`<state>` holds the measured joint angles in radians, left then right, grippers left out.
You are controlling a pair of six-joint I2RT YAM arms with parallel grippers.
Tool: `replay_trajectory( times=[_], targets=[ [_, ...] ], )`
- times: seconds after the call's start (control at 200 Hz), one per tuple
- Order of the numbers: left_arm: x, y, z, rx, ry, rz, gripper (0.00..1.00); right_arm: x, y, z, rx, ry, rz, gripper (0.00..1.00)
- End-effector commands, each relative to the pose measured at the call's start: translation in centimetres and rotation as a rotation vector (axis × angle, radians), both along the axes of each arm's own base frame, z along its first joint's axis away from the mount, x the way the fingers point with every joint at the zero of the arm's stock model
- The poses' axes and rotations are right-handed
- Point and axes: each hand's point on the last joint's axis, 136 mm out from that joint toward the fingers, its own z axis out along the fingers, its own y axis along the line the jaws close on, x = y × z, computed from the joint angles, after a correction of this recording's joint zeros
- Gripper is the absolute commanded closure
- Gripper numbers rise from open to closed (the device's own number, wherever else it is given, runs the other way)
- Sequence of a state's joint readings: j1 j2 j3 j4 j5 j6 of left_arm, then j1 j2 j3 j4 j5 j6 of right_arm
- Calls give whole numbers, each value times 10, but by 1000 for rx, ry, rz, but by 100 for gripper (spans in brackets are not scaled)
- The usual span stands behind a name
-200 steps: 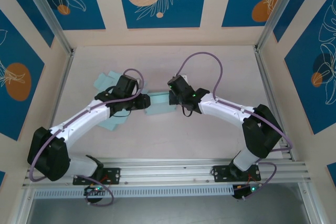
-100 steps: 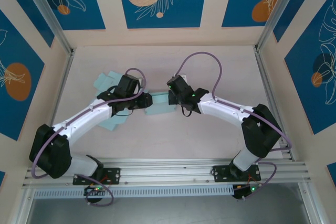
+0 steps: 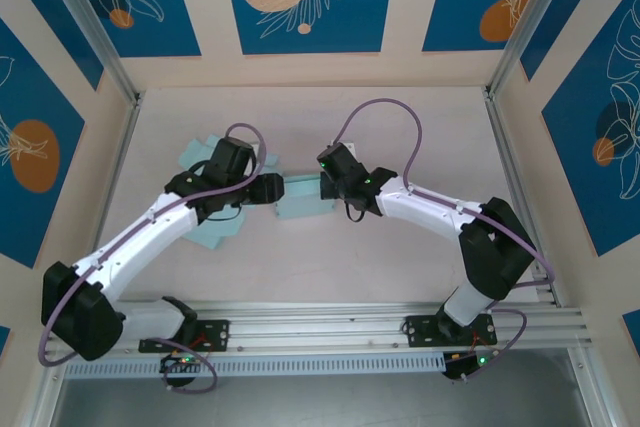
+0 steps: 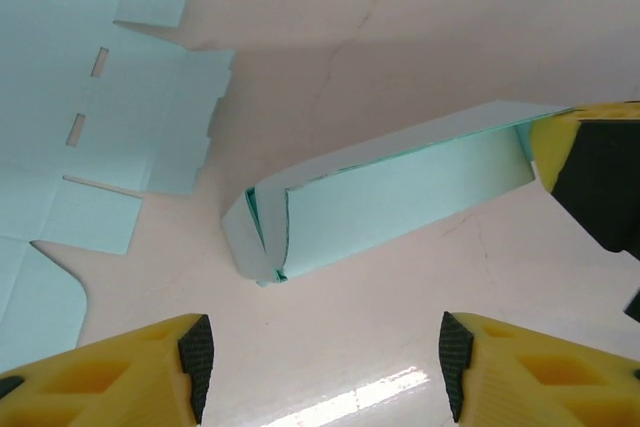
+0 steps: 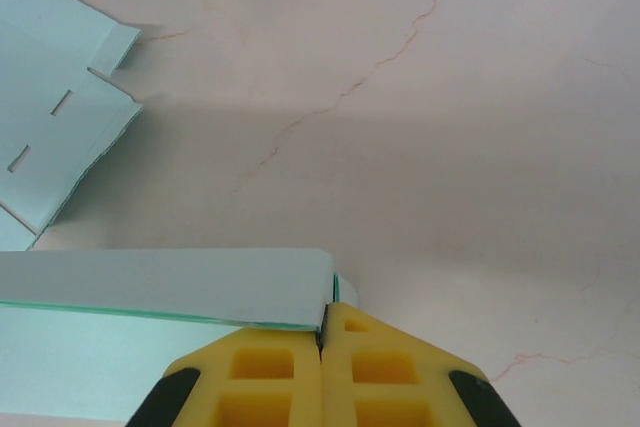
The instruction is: Fold the paper box
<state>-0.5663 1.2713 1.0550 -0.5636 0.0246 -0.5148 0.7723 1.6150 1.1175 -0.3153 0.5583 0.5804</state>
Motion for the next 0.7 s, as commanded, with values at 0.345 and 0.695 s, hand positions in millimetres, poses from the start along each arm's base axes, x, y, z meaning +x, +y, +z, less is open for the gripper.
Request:
replay_trajectory(
  times=[0.345, 0.695],
  targets=[
    [20, -31, -35, -23, 50, -66, 43, -52, -26, -70, -178, 272, 33, 100],
    [20, -41, -42, -71, 86, -65, 64, -52, -25, -73, -183, 277, 34, 100]
  ],
)
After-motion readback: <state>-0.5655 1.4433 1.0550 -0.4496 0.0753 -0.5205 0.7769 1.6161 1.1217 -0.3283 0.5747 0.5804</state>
